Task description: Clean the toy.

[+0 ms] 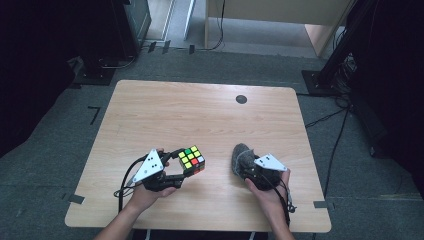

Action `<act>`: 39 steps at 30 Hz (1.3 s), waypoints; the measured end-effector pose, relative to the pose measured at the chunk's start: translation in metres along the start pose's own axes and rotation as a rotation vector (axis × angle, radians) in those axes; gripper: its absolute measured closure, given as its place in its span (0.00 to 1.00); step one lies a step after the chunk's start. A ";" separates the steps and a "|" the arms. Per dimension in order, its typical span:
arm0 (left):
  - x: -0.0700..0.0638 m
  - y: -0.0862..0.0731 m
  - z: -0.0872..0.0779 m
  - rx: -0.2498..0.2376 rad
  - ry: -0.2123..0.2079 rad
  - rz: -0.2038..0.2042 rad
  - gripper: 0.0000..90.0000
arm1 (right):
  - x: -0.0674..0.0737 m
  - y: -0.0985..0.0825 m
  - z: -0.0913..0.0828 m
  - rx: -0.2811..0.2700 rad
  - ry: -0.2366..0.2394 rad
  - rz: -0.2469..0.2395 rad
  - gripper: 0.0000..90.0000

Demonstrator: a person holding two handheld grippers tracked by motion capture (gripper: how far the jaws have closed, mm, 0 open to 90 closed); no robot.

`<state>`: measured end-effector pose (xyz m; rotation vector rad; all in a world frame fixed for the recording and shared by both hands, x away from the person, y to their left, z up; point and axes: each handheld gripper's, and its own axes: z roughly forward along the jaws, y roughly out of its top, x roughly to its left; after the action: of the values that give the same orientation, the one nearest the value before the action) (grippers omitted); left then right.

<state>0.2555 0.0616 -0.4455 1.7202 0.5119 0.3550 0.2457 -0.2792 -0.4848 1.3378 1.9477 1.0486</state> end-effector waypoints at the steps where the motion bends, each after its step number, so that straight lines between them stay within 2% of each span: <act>1: 0.001 0.000 0.000 0.000 0.002 -0.006 0.38 | 0.001 0.004 -0.004 -0.022 -0.002 0.005 0.37; 5: 0.003 0.002 -0.001 -0.007 0.006 -0.037 0.38 | 0.008 0.014 -0.021 -0.135 0.014 0.010 0.33; 8: 0.004 0.006 -0.001 -0.014 0.014 -0.061 0.38 | 0.020 0.019 -0.028 -0.197 0.092 0.000 0.33; 12: 0.002 0.011 0.002 -0.010 0.023 -0.102 0.38 | 0.046 0.022 -0.028 -0.225 0.230 -0.039 0.31; 15: -0.002 0.014 0.003 -0.011 0.027 -0.108 0.38 | 0.066 0.023 -0.025 -0.226 0.317 -0.071 0.27; 19: -0.004 0.014 0.005 -0.014 0.026 -0.144 0.38 | 0.083 0.020 -0.022 -0.240 0.381 -0.100 0.27; 22: -0.011 0.014 0.009 -0.015 0.036 -0.132 0.38 | 0.092 0.021 -0.021 -0.251 0.410 -0.082 0.26; 25: -0.018 0.013 0.013 -0.020 0.024 -0.130 0.38 | 0.101 0.022 -0.018 -0.261 0.413 -0.070 0.25; 29: -0.026 0.013 0.015 -0.015 -0.006 -0.122 0.38 | 0.112 0.020 -0.017 -0.265 0.366 -0.074 0.27; 30: -0.026 0.013 0.015 -0.015 -0.007 -0.122 0.38 | 0.113 0.020 -0.017 -0.267 0.344 -0.081 0.31; 31: -0.026 0.013 0.015 -0.017 -0.011 -0.128 0.38 | 0.114 0.019 -0.018 -0.275 0.320 -0.081 0.34; 34: -0.025 0.013 0.015 -0.011 -0.014 -0.140 0.38 | 0.112 0.018 -0.019 -0.285 0.314 -0.085 0.35; 39: -0.020 0.011 0.016 0.008 -0.033 -0.177 0.37 | 0.115 0.018 -0.020 -0.262 0.275 -0.122 0.38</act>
<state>0.2480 0.0360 -0.4369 1.6718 0.6369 0.1984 0.1986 -0.1738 -0.4597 0.9619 1.9706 1.4303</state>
